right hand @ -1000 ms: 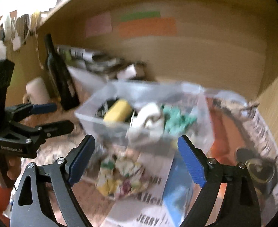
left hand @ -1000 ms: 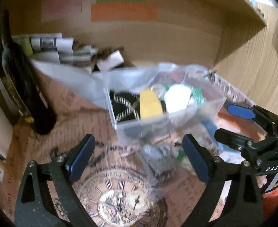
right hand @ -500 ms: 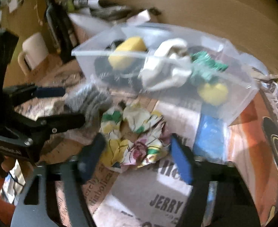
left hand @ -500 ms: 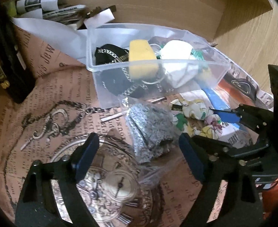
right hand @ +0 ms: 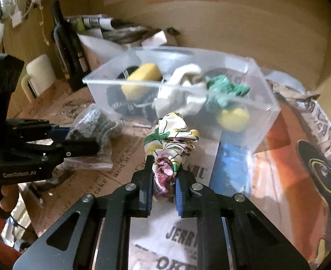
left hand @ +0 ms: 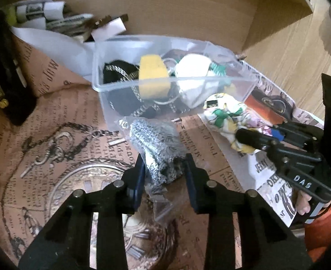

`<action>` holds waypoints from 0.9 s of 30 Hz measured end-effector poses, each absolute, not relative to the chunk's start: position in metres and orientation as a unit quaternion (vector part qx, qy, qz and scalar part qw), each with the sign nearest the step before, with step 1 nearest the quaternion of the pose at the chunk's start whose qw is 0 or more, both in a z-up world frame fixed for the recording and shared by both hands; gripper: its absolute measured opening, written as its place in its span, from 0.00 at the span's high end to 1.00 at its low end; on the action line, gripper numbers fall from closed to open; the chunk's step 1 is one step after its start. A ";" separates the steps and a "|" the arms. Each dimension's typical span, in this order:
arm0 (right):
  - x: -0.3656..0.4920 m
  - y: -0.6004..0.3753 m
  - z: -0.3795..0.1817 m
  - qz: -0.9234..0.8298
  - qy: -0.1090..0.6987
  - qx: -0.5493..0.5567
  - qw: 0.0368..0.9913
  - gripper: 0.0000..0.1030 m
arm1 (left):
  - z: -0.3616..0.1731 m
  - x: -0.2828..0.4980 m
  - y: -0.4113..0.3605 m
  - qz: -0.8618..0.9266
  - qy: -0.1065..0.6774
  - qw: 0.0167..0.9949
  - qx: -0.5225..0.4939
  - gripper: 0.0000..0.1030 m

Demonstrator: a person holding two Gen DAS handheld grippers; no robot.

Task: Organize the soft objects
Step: 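Grasp the silver mesh bag with the left tool while the right tool grasps the floral scrunchie, then lower the mesh bag into the clear box with the left tool while the right tool releases the scrunchie there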

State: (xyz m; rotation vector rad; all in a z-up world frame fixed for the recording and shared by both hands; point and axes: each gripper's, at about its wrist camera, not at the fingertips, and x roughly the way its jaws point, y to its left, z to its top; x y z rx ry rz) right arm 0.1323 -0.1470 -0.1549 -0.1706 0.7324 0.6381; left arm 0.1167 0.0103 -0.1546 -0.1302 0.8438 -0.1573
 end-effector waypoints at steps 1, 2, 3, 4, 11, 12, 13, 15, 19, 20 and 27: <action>0.130 -0.149 -0.150 0.307 0.345 -0.080 0.883 0.86 | -0.150 0.113 0.012 -0.075 0.403 0.910 -0.065 0.68; 0.129 -0.151 -0.146 0.307 0.339 -0.080 0.886 0.86 | -0.147 0.113 0.015 -0.078 0.400 0.911 -0.068 0.68; 0.127 -0.153 -0.140 0.306 0.330 -0.080 0.889 0.86 | -0.144 0.110 0.017 -0.081 0.397 0.911 -0.073 0.68; 0.125 -0.154 -0.136 0.307 0.325 -0.081 0.891 0.86 | -0.140 0.108 0.018 -0.082 0.394 0.912 -0.077 0.68; 0.113 -0.165 -0.101 0.305 0.268 -0.084 0.910 0.86 | -0.107 0.090 0.028 -0.066 0.350 0.931 -0.076 0.68; 0.112 -0.164 -0.096 0.304 0.259 -0.082 0.913 0.86 | -0.102 0.088 0.029 -0.061 0.343 0.934 -0.074 0.68; 0.112 -0.165 -0.091 0.302 0.252 -0.081 0.916 0.86 | -0.096 0.086 0.030 -0.055 0.334 0.938 -0.072 0.68; 0.110 -0.166 -0.084 0.298 0.234 -0.079 0.922 0.86 | -0.086 0.085 0.032 -0.048 0.319 0.944 -0.067 0.68; 0.114 -0.168 -0.069 0.287 0.204 -0.072 0.933 0.86 | -0.068 0.090 0.038 -0.037 0.297 0.952 -0.062 0.68; 0.115 -0.168 -0.067 0.285 0.199 -0.070 0.935 0.86 | -0.064 0.093 0.038 -0.035 0.292 0.954 -0.060 0.68; 0.134 -0.169 -0.052 0.262 0.169 -0.061 0.948 0.86 | -0.050 0.122 0.036 -0.012 0.266 0.963 -0.032 0.68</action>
